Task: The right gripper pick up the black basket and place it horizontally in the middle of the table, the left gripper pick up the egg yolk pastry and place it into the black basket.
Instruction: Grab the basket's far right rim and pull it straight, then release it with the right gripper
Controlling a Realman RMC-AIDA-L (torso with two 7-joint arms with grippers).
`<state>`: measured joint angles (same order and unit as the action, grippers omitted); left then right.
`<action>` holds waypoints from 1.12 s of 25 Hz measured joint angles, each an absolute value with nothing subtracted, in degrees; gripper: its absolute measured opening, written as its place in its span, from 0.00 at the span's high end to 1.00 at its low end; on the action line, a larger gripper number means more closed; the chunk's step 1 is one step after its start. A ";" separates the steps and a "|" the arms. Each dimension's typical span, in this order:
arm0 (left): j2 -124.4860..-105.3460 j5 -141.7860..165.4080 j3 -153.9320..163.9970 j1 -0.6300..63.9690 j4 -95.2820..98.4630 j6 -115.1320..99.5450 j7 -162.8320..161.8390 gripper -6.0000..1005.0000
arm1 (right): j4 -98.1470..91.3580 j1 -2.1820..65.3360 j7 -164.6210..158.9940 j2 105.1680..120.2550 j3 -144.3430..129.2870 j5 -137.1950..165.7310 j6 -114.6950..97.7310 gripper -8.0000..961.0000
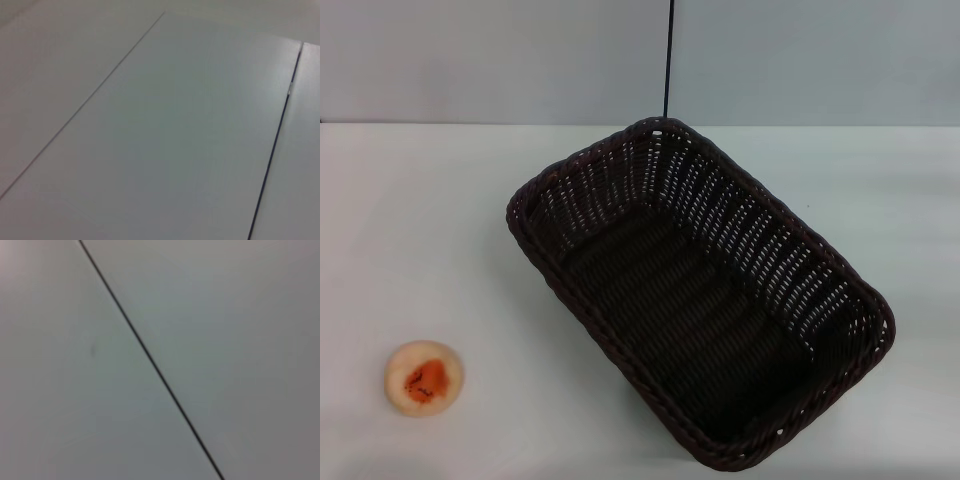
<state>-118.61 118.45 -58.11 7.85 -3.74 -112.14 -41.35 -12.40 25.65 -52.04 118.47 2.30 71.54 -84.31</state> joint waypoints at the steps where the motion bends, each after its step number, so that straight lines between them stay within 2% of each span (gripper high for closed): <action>1: -118.62 118.48 -57.85 7.85 -3.74 -112.13 -41.37 0.26 | -12.48 25.65 -52.06 118.45 1.79 71.54 -84.33 0.54; 8: -118.66 118.49 -56.39 7.79 -3.70 -111.89 -41.40 0.26 | -12.99 25.77 -52.37 118.36 -1.18 71.53 -84.59 0.51; 19: -118.56 118.46 -54.99 7.28 -3.69 -112.04 -41.59 0.26 | -16.71 24.81 -58.63 118.37 -8.32 72.63 -85.49 0.26; 22: -118.55 118.47 -54.30 7.11 -3.59 -112.04 -41.59 0.26 | -22.59 24.13 -66.34 117.73 -13.67 75.96 -84.26 0.26; 28: -118.39 118.49 -53.78 6.56 -3.28 -111.87 -42.11 0.26 | -36.34 24.56 -87.01 115.49 -19.43 91.49 -85.13 0.26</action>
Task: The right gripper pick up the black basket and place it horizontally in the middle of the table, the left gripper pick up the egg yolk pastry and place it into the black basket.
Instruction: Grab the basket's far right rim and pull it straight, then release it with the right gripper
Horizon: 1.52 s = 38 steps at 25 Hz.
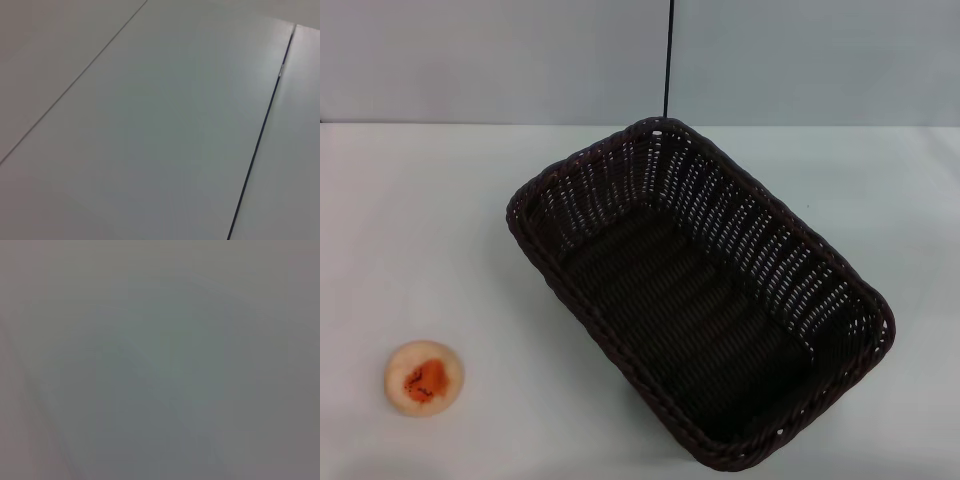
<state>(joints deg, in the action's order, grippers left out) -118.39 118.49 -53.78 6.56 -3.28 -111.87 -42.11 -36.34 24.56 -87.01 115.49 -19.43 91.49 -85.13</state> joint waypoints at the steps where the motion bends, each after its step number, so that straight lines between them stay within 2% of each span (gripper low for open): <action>1: -118.38 118.49 -53.65 6.51 -3.18 -111.87 -42.46 0.26 | -41.73 25.04 -93.51 114.97 -21.74 97.21 -87.12 0.26; 6: -118.37 118.57 -52.82 6.09 -3.07 -111.78 -42.89 0.26 | -51.70 27.08 -104.52 113.83 -24.58 107.17 -94.43 0.26; 11: -118.34 118.57 -51.71 4.91 -3.13 -112.12 -42.93 0.26 | -58.69 32.81 -116.17 111.73 -24.94 119.07 -105.63 0.26; 18: -118.30 118.56 -50.59 4.06 -3.00 -112.14 -42.98 0.26 | -63.08 39.33 -125.11 110.65 -31.35 130.64 -109.21 0.26; 24: -118.43 118.56 -50.27 3.26 -2.99 -112.05 -42.98 0.26 | -62.70 42.88 -128.47 110.68 -38.61 138.15 -108.58 0.26; 38: -118.48 118.56 -49.38 3.07 -3.42 -112.03 -42.98 0.26 | -56.78 45.74 -129.13 111.56 -46.49 141.06 -105.48 0.26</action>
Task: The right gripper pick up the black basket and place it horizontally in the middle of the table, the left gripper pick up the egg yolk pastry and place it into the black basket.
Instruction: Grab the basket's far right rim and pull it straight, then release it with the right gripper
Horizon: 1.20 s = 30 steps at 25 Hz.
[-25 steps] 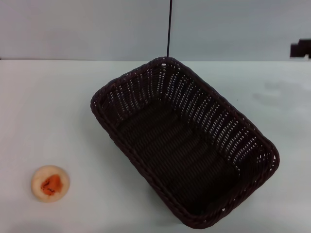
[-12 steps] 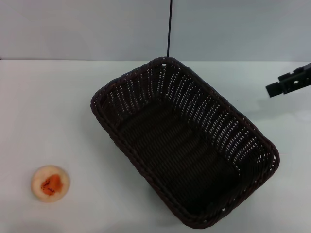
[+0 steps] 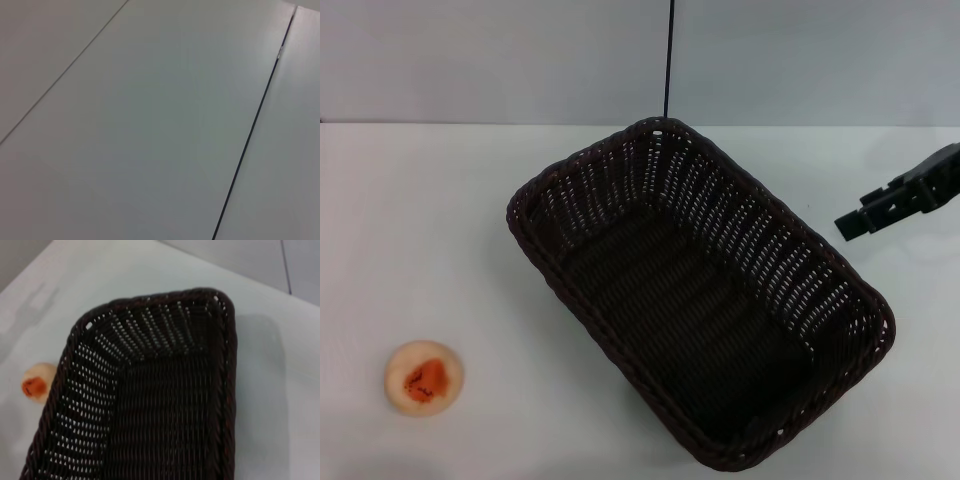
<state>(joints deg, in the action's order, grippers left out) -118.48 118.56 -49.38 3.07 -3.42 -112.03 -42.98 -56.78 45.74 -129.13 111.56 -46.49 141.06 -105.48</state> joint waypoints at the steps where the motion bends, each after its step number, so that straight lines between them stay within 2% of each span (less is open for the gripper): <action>1: -118.48 118.56 -49.38 3.03 -3.44 -112.05 -42.98 0.26 | -56.56 45.81 -129.15 111.74 -46.82 141.33 -105.12 0.26; 16: -118.47 118.56 -49.13 2.58 -3.49 -112.14 -43.06 0.26 | -50.70 46.80 -129.88 114.25 -53.04 142.20 -99.64 0.26; 25: -118.47 118.57 -49.13 2.57 -3.52 -112.03 -43.65 0.26 | -48.03 47.46 -129.76 114.90 -55.79 142.21 -97.44 0.28; 30: -118.47 118.57 -49.13 2.68 -3.52 -111.94 -43.68 0.26 | -48.30 47.41 -129.31 115.05 -55.87 142.21 -97.37 0.49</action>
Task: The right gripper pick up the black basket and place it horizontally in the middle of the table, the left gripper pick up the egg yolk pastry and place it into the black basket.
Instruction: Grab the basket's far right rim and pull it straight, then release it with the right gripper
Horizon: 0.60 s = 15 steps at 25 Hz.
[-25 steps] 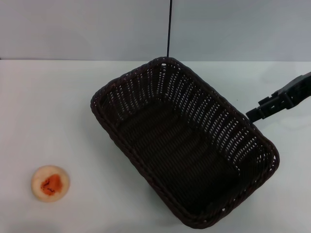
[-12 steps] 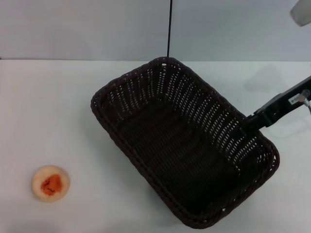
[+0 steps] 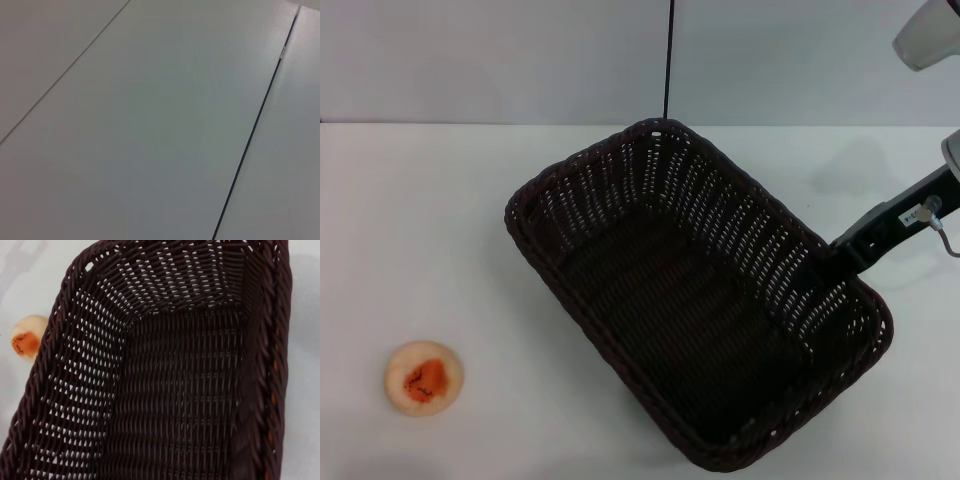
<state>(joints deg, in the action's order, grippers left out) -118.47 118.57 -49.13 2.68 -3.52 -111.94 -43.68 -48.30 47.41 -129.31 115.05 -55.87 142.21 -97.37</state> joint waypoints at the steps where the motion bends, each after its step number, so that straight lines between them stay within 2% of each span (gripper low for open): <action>1: -118.47 118.56 -49.13 2.69 -3.52 -111.93 -43.68 0.26 | -48.31 47.37 -129.21 115.05 -55.88 142.21 -97.37 0.53; 6: -118.47 118.49 -49.13 2.75 -3.52 -111.88 -43.68 0.26 | -48.22 46.99 -128.48 115.05 -55.90 142.21 -97.36 0.77; 15: -118.48 118.36 -49.13 3.13 -3.59 -111.80 -43.69 0.26 | -49.53 45.75 -126.80 114.97 -53.34 139.85 -97.54 0.77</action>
